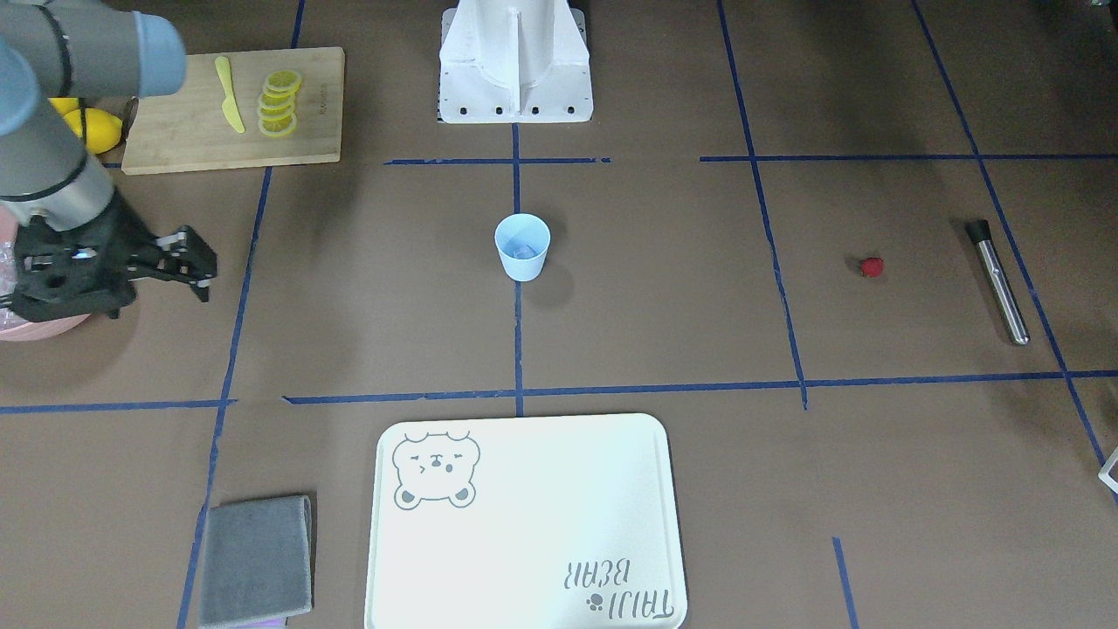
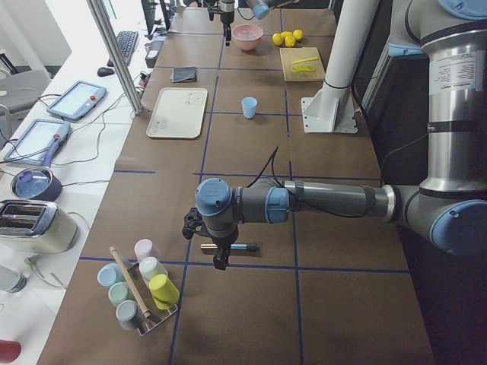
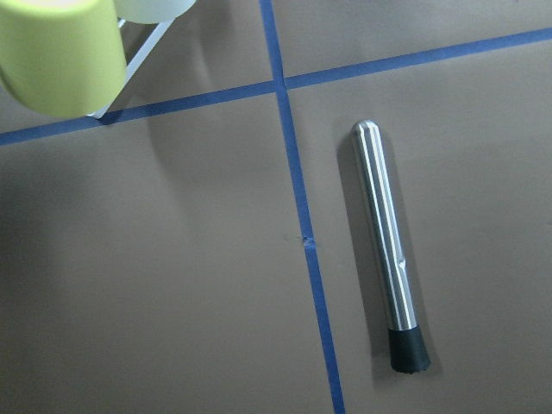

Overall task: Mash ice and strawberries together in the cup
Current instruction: 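Move the right gripper back to the pink bowl of ice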

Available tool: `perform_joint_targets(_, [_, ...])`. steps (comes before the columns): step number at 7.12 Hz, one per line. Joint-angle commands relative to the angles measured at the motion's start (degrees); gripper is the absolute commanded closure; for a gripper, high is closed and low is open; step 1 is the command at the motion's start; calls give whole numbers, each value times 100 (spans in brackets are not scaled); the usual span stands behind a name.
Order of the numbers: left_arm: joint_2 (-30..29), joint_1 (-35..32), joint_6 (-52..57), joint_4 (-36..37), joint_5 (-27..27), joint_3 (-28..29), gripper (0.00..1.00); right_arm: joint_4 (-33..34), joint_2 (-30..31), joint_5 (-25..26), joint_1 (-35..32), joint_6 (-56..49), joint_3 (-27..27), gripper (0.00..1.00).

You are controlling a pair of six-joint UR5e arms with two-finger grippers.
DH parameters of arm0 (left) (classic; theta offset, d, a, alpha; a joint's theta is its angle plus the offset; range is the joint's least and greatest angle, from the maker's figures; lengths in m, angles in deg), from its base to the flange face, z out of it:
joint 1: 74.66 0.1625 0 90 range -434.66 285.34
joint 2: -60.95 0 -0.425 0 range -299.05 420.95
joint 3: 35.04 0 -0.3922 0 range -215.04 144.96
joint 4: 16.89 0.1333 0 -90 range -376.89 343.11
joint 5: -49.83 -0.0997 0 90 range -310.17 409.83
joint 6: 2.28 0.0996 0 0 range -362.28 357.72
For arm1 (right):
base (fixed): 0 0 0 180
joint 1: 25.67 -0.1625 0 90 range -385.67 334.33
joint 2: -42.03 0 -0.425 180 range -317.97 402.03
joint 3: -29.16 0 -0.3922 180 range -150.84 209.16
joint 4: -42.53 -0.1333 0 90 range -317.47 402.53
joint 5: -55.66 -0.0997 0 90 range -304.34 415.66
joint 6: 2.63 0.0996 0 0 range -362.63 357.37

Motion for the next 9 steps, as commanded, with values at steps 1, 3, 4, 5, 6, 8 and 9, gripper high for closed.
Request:
perform_joint_targets(1, [-8,0,0,-1,20,-21,0,-473,1188,-547,-962,-1561,22,1])
perform_joint_targets(3, [-8,0,0,-1,20,-30,0,-991,1910,-539,-1026,-1725,-57,1])
perform_joint_targets(4, [0,0,0,-10,38,-30,0,-1395,2053,-539,-1026,-1455,-197,1])
perform_joint_targets(5, [-8,0,0,-1,47,-30,0,-1538,2055,-504,-1009,-1086,-242,1])
perform_joint_targets(6, [0,0,8,-1,47,-30,0,-1644,2150,-504,-983,-1091,-242,2])
perform_joint_targets(8, [0,0,0,-1,47,-21,0,-1811,2414,-407,-623,-1100,-242,5])
perform_joint_targets(9, [0,0,0,-1,47,-21,0,-1812,2493,-381,-439,-1092,-260,7])
